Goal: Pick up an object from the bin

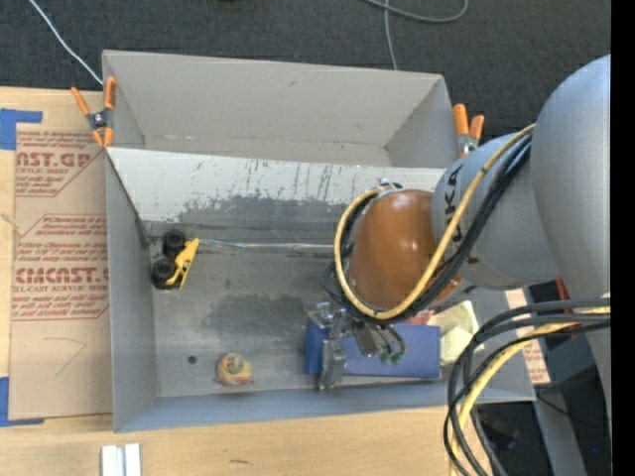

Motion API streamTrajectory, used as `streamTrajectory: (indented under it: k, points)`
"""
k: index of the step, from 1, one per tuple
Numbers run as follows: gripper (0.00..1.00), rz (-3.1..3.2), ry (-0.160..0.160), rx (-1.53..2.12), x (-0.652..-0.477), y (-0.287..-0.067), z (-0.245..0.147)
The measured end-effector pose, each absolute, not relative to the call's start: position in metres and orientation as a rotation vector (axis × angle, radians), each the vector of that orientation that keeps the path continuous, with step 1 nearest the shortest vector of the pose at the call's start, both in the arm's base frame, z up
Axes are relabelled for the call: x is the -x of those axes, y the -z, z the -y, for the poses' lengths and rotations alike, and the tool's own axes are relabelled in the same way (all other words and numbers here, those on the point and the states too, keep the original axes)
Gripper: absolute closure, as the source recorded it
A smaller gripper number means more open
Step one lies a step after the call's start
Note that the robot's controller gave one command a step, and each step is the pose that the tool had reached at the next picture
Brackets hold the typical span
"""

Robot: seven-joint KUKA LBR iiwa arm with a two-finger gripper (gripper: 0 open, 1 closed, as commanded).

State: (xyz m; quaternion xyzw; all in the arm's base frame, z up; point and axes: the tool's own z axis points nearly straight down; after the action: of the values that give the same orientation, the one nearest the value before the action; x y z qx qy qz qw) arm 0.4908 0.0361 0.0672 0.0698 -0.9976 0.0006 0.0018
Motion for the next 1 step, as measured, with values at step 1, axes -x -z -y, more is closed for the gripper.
streamTrajectory:
  k: [1]
  points:
    - [1.00, 3.128, -0.001, -0.237, -0.4898, -0.0696, -0.0385]
